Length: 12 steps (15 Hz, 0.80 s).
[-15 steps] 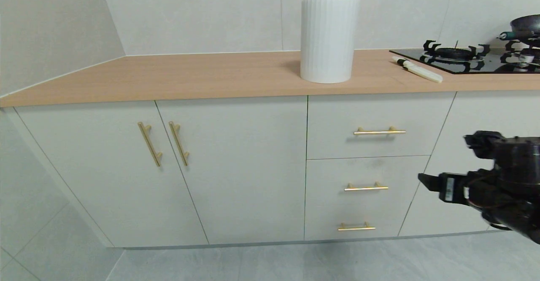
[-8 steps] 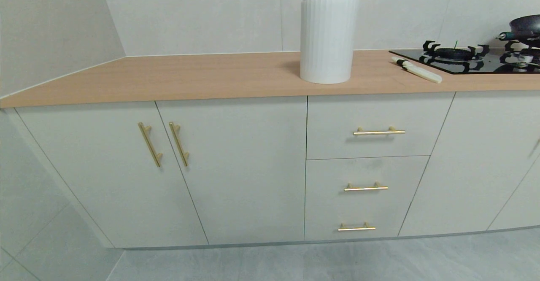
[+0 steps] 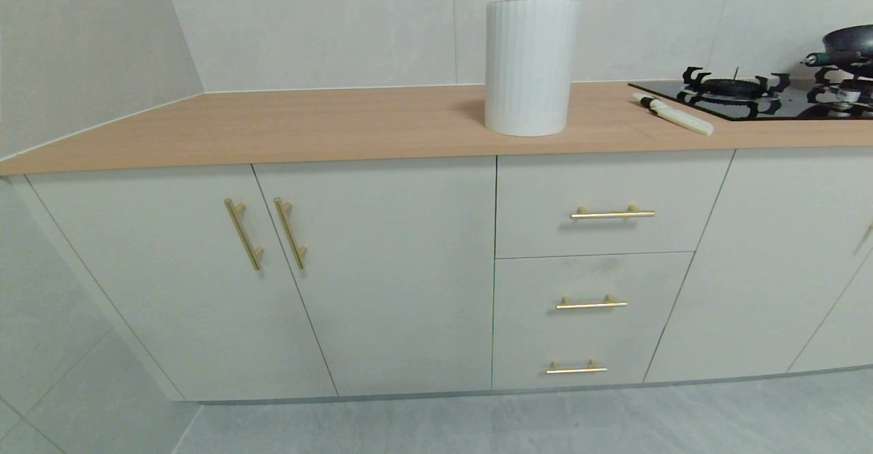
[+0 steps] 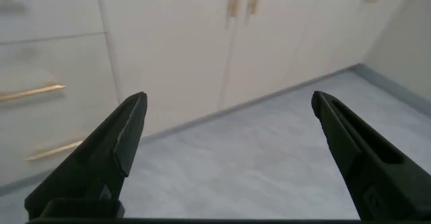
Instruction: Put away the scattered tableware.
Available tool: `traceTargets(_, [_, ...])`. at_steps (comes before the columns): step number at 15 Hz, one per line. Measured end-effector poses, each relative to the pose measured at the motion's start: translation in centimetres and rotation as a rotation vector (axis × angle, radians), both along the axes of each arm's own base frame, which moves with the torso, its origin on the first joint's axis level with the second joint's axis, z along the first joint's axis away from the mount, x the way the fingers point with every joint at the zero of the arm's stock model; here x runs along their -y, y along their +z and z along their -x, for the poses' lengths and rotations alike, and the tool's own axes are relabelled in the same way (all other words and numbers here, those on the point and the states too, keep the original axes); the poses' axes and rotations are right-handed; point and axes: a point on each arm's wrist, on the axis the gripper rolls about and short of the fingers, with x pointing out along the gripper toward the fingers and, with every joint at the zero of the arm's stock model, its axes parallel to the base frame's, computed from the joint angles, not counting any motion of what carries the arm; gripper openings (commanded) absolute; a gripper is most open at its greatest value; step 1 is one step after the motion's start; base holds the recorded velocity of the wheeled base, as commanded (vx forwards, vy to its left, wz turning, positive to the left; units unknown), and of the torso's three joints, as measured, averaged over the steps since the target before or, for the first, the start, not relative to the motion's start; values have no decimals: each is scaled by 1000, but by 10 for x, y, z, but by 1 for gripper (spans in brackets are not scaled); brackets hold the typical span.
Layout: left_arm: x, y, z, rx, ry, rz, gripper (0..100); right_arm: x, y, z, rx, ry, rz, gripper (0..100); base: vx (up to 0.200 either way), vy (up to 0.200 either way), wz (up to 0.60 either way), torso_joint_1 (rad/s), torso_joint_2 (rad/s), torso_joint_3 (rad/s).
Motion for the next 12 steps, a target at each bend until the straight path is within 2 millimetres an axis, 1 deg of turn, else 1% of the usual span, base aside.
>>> traceTargets(1, [0, 0, 0, 0, 0, 0, 100, -1, -4, 1, 42, 49, -25, 100, 0, 0, 0, 0, 0, 0])
traceTargets(2, [0, 0, 0, 0, 0, 0, 100, -4, -8, 0, 76, 145, -46, 100, 0, 0, 0, 0, 0, 0])
traceTargets(4, [0, 0, 0, 0, 0, 0, 100, -9, -19, -9, 137, 397, -79, 100, 0, 0, 0, 0, 0, 0])
traceTargets(6, [0, 0, 0, 0, 0, 0, 100, -13, -38, -21, 143, 549, -66, 100, 0, 0, 0, 0, 0, 0])
traceTargets(7, [0, 0, 0, 0, 0, 0, 100, -14, -48, -25, 134, 586, -42, 100, 0, 0, 0, 0, 0, 0])
traceTargets(9, [0, 0, 0, 0, 0, 0, 100, -14, -58, -29, 105, 596, -47, 100, 0, 0, 0, 0, 0, 0])
traceTargets(12, [0, 0, 0, 0, 0, 0, 100, -14, -61, -29, 81, 600, -7, 100, 0, 0, 0, 0, 0, 0])
